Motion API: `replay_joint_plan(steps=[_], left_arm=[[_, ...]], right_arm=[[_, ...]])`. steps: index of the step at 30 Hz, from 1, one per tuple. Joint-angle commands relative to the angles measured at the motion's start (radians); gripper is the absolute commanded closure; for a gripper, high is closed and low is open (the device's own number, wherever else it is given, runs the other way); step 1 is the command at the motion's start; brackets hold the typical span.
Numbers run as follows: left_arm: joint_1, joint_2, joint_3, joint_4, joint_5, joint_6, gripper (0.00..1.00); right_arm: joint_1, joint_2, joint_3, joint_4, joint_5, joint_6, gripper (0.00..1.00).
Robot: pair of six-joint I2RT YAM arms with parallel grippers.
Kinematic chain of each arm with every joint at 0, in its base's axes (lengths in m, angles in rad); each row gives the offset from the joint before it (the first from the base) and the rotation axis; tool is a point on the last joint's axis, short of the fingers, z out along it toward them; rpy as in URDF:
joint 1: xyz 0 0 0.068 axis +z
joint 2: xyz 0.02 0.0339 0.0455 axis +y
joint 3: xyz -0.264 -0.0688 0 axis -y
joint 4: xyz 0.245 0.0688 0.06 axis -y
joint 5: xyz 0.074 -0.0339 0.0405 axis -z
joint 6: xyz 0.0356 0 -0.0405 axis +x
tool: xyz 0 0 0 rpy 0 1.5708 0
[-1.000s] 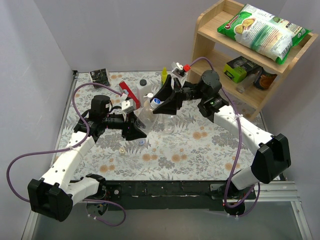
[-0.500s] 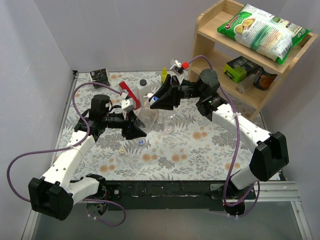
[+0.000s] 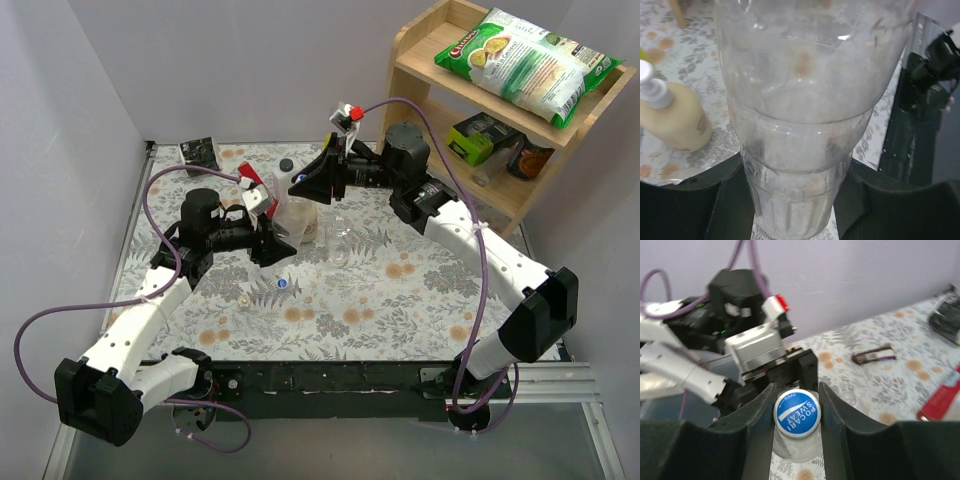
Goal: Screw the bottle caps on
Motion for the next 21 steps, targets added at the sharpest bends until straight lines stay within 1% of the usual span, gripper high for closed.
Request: replay_joint_plan(steps=[1, 2, 3, 4, 5, 6, 7, 8, 10, 11, 12, 14, 15, 17, 18, 21], left_arm=[[-0.030, -0.008, -0.002, 0.102, -0.288, -0.099, 1.00], [-0.030, -0.005, 0.003, 0.115, -0.292, -0.103, 1.00], [-0.030, 0.001, 0.009, 0.120, -0.285, -0.106, 0.96], [-0.030, 0.003, 0.017, 0.120, -0.241, -0.106, 0.70], [-0.030, 0.002, 0.024, 0.126, -0.221, -0.103, 0.58], [-0.030, -0.003, 0.029, 0.129, -0.195, -0.103, 0.49], [-0.030, -0.011, 0.028, 0.134, -0.171, -0.103, 0.05], [-0.030, -0.024, 0.020, 0.138, -0.164, -0.112, 0.02], [-0.027, -0.032, 0.018, 0.128, -0.179, -0.119, 0.02], [-0.025, -0.037, 0.014, 0.114, -0.225, -0.120, 0.02], [-0.019, -0.046, 0.011, 0.105, -0.250, -0.111, 0.02], [-0.015, -0.055, 0.011, 0.079, -0.336, -0.090, 0.02], [-0.013, -0.061, 0.014, 0.068, -0.363, -0.059, 0.02], [-0.007, -0.066, 0.024, 0.054, -0.405, -0.041, 0.02], [-0.005, -0.064, 0.035, 0.051, -0.440, -0.030, 0.02], [0.001, -0.066, 0.044, 0.048, -0.460, -0.014, 0.02]], right_arm=[[0.066, -0.049, 0.154, -0.357, 0.473, -0.157, 0.99], [0.077, -0.055, 0.154, -0.386, 0.514, -0.180, 0.99], [0.086, -0.059, 0.152, -0.387, 0.513, -0.201, 0.99], [0.086, -0.073, 0.151, -0.381, 0.498, -0.255, 0.99], [0.084, -0.082, 0.154, -0.383, 0.501, -0.290, 0.99], [0.066, -0.090, 0.157, -0.388, 0.502, -0.319, 0.99], [0.046, -0.101, 0.162, -0.393, 0.488, -0.345, 0.99], [0.025, -0.107, 0.168, -0.397, 0.447, -0.370, 0.99], [-0.053, -0.125, 0.168, -0.400, 0.413, -0.405, 0.99], [-0.083, -0.130, 0.169, -0.396, 0.351, -0.415, 0.99], [-0.135, -0.137, 0.174, -0.403, 0.331, -0.437, 0.99], [-0.181, -0.150, 0.171, -0.417, 0.317, -0.476, 0.99], [-0.221, -0.166, 0.148, -0.423, 0.313, -0.508, 0.99], [-0.258, -0.185, 0.104, -0.426, 0.306, -0.542, 0.99], [-0.285, -0.206, 0.049, -0.425, 0.306, -0.577, 0.99], [-0.313, -0.239, -0.045, -0.419, 0.315, -0.635, 0.99]])
